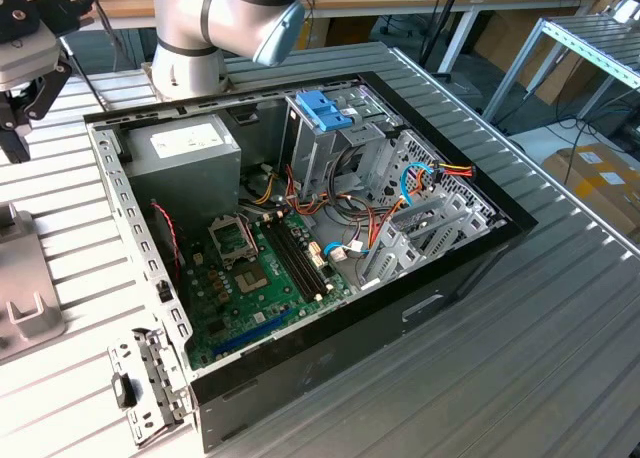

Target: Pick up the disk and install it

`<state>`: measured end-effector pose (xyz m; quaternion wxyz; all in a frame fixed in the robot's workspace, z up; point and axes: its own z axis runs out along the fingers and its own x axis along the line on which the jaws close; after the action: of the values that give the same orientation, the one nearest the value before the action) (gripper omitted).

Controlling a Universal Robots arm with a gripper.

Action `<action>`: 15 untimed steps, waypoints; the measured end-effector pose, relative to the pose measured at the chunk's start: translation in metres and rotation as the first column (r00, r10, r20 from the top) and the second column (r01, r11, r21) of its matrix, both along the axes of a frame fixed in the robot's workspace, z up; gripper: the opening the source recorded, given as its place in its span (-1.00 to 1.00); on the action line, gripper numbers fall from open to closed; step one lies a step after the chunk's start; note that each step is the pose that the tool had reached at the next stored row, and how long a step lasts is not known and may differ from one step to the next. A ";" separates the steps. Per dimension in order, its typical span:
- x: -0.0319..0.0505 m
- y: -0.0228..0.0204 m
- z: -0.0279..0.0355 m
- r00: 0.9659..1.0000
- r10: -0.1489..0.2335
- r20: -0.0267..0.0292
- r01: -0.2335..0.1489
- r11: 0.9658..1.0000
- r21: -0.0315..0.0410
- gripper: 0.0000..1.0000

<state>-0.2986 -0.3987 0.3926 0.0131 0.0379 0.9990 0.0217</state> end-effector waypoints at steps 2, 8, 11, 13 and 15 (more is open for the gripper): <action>-0.0014 0.0000 0.0000 1.000 0.000 0.000 0.000 1.000 0.000 -0.79; -0.0063 0.0000 0.0000 1.000 0.000 0.000 0.000 1.000 0.000 -0.79; -0.0089 0.0000 -0.0001 1.000 0.000 0.000 0.000 1.000 0.000 -0.79; -0.0102 0.0000 -0.0001 1.000 0.000 0.000 0.000 1.000 0.000 -0.79; -0.0116 0.0000 -0.0001 1.000 0.000 0.000 0.000 1.000 0.000 -0.79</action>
<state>-0.3102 -0.3988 0.3926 0.0130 0.0379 0.9990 0.0217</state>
